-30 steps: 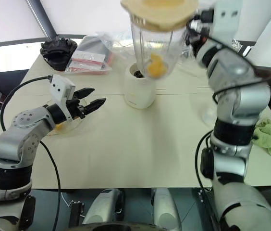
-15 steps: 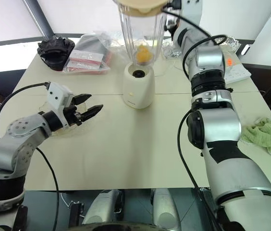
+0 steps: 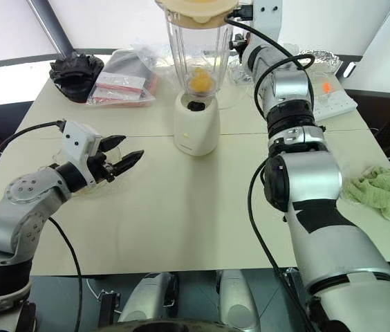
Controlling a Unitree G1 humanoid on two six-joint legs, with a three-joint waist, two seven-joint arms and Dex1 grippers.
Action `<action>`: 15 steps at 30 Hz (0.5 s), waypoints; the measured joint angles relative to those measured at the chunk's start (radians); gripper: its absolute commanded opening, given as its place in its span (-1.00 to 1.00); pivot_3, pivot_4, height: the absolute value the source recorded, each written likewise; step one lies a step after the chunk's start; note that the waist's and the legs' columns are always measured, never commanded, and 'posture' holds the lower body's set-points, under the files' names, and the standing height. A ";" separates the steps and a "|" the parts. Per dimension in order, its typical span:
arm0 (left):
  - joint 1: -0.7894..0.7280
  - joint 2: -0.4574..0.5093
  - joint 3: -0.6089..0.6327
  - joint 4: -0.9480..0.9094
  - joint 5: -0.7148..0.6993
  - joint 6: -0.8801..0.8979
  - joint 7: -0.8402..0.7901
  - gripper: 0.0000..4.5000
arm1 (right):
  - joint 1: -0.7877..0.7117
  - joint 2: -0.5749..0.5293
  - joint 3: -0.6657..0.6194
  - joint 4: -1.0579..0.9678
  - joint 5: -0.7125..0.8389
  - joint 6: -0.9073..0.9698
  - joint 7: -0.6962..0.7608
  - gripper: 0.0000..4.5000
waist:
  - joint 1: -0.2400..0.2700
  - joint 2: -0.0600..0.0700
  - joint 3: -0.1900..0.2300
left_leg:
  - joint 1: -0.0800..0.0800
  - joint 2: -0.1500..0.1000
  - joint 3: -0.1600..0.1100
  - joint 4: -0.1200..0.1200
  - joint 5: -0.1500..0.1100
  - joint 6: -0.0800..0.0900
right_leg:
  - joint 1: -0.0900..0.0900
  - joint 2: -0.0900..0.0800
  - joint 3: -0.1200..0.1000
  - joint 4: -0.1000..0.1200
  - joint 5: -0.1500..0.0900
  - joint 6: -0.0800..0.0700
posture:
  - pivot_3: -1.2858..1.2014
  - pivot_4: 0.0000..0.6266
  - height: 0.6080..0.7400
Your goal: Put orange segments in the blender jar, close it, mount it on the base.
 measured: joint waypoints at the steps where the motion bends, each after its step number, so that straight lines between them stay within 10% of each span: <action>1: -0.007 0.000 -0.006 0.002 0.000 0.000 0.000 0.40 | 0.027 0.014 -0.001 -0.066 0.006 0.037 -0.007 -0.58 | 0.000 0.000 0.000 | 0.000 0.000 0.000 0.000 0.000 0.000 | 0.000 0.000 0.000 0.000 0.000 0.000 | 0.03 -0.52 1.00; 15: -0.036 -0.001 -0.041 0.018 0.000 -0.001 -0.009 0.40 | 0.198 0.034 0.015 -0.433 0.009 0.209 -0.059 -0.58 | 0.001 0.000 0.000 | 0.000 -0.002 0.000 0.001 0.000 0.000 | 0.000 0.000 0.000 0.001 0.000 0.000 | 0.03 -0.52 1.00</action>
